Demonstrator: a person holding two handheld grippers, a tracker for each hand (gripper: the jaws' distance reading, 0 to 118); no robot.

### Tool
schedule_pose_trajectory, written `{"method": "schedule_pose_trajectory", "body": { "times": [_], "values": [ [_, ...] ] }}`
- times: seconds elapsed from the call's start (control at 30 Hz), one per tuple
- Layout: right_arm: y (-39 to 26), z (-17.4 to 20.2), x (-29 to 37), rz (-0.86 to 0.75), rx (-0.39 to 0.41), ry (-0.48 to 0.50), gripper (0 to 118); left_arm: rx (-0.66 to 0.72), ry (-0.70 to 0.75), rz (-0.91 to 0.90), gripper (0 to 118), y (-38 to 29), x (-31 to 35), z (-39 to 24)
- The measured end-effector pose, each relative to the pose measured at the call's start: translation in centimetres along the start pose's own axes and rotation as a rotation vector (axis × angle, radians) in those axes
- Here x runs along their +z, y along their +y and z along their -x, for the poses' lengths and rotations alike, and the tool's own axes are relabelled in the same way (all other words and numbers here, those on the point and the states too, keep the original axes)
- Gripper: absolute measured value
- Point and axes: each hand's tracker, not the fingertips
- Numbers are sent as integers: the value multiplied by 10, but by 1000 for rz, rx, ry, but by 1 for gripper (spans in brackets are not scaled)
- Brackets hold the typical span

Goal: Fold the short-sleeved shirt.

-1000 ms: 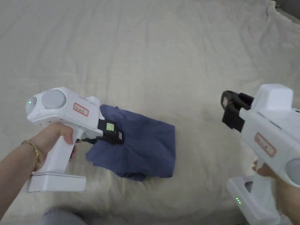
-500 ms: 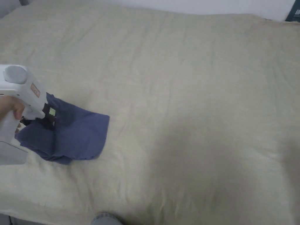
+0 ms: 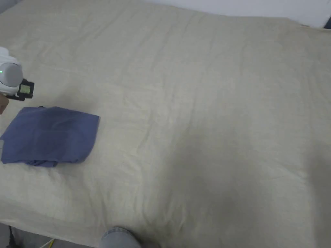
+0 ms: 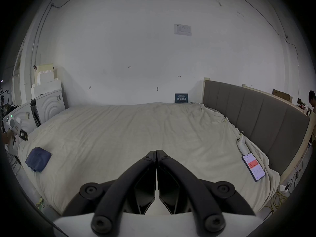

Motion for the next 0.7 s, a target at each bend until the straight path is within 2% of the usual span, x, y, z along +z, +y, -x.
{"method": "schedule_pose_trajectory", "body": {
  "times": [0.1, 0.17, 0.23, 0.3, 0.43, 0.5, 0.6, 0.7],
  "values": [
    [3, -7, 5, -25, -6, 16, 0, 190, -141, -159, 95, 10, 54, -8],
    [6, -13, 10, -41, -11, 27, 0, 255, -232, -267, 95, 13, 94, -19],
    [9, -16, 15, -61, 4, 37, 0, 268, -305, -354, 88, 12, 131, -35],
    [13, -20, 19, -77, 19, 50, 0, 276, -375, -439, 72, 9, 169, -53],
    [18, -27, 28, -111, 5, 74, 0, 305, -518, -549, 48, -9, 234, -93],
    [18, -28, 33, -126, 11, 85, 0, 309, -560, -583, 28, -20, 259, -114],
    [18, -30, 41, -150, 9, 98, 0, 277, -625, -607, 7, -38, 290, -144],
    [15, -32, 47, -168, 0, 103, 0, 221, -692, -638, 0, -57, 315, -167]
  ]
}}
